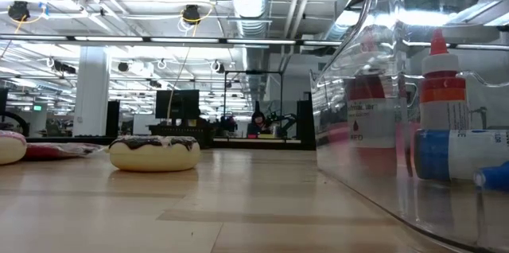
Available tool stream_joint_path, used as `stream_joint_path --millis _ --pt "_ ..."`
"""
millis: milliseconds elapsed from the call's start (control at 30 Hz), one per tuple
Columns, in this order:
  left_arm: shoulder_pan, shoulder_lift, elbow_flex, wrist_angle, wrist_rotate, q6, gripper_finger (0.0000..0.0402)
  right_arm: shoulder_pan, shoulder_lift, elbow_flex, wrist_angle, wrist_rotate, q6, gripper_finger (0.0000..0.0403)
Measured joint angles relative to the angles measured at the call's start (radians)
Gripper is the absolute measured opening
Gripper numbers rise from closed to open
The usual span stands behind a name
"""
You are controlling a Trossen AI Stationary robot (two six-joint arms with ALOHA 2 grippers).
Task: Pick & Place Food Item
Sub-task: Put the blue food coloring bottle into the transparent bin
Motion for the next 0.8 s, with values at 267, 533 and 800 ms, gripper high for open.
stream_joint_path --millis 267,533,800 --pt "-0.005 0.000 0.000 0.001 0.000 0.030 0.0218 0.090 0.100 0.000 0.010 0.003 0.208 0.0108" --pt "-0.012 0.000 0.000 0.001 0.001 0.049 0.0218 0.085 0.200 0.000 0.028 -0.005 0.235 0.0108" --pt "-0.043 0.000 0.000 0.001 0.012 0.044 0.0218 0.061 0.264 0.000 0.090 -0.017 0.199 0.0111"
